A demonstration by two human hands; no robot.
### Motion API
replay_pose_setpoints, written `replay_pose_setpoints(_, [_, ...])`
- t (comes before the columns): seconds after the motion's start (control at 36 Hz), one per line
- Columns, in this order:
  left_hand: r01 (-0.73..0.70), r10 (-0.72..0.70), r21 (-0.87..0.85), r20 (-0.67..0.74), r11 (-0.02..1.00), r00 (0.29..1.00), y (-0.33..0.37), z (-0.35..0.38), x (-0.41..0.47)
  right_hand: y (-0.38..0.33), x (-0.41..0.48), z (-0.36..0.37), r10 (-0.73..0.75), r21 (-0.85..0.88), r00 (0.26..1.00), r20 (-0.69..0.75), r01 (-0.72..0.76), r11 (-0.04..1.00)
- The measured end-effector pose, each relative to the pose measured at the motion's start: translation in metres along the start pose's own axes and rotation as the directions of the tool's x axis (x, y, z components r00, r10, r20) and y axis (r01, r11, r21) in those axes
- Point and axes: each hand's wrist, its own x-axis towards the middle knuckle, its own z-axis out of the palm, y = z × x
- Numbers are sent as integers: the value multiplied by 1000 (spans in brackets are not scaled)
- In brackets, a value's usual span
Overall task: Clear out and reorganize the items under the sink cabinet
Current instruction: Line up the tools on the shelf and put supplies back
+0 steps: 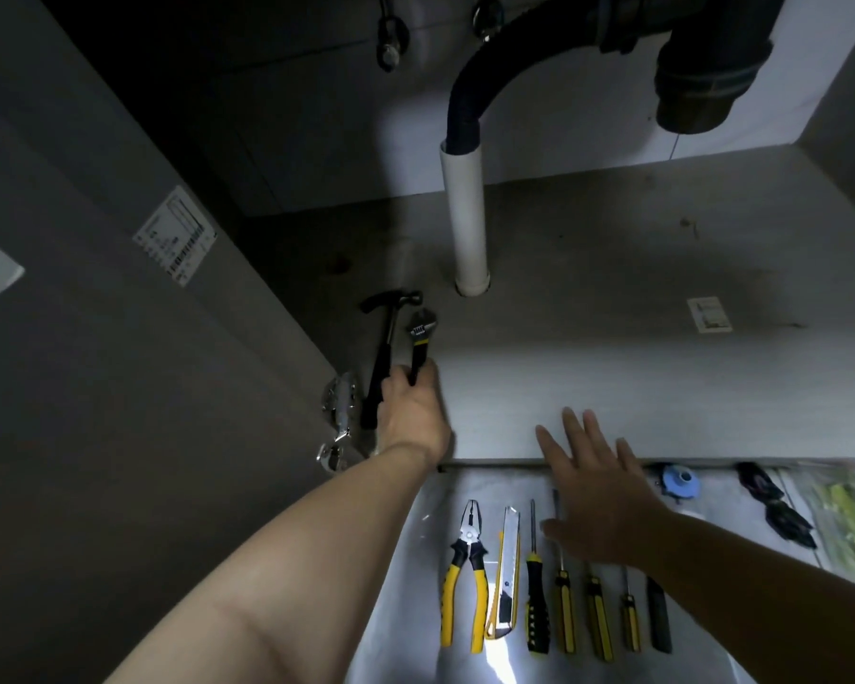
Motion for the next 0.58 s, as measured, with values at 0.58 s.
replay_pose_setpoints(0.58, [-38,62,229,-95,973,994,-2,8,-7,7,6,5,-19,3,1000,-4,19,1000])
